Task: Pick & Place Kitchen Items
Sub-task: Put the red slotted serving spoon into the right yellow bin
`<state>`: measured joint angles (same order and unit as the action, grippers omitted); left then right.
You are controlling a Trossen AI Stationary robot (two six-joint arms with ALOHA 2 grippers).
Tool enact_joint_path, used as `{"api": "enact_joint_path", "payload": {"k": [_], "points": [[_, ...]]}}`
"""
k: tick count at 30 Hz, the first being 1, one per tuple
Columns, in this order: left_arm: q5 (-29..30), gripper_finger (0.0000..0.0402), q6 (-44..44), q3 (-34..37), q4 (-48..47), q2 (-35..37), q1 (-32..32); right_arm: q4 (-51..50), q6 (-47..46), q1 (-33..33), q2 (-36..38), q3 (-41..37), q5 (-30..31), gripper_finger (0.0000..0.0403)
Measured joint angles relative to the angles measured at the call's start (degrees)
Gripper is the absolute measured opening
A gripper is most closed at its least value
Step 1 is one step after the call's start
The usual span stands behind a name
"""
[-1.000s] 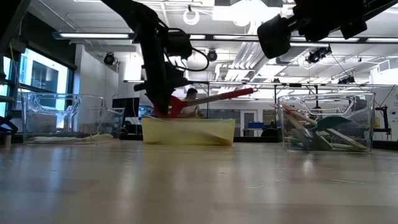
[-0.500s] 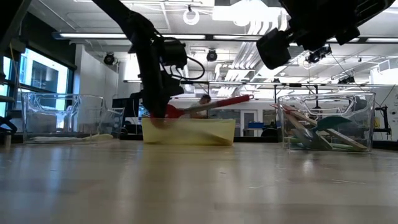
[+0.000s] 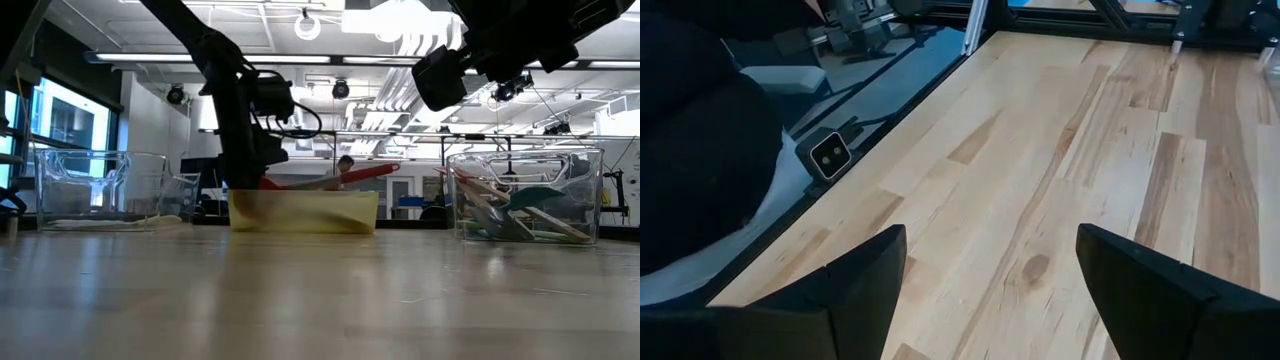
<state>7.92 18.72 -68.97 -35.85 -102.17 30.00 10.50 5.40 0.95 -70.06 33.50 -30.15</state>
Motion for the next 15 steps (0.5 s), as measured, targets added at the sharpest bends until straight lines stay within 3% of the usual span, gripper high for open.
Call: {"api": "enact_joint_path", "payload": {"k": [8, 15], "points": [[-0.1, 0.0066, 0.0, 0.4, 0.1, 0.0, 0.0, 0.0, -0.1, 0.0, 0.0, 0.0, 0.0, 0.0286], [0.0, 0.0076, 1.6, 0.4, 0.3, 0.0, 0.0, 0.0, -0.2, 0.0, 0.0, 0.0, 0.0, 0.0286]]}}
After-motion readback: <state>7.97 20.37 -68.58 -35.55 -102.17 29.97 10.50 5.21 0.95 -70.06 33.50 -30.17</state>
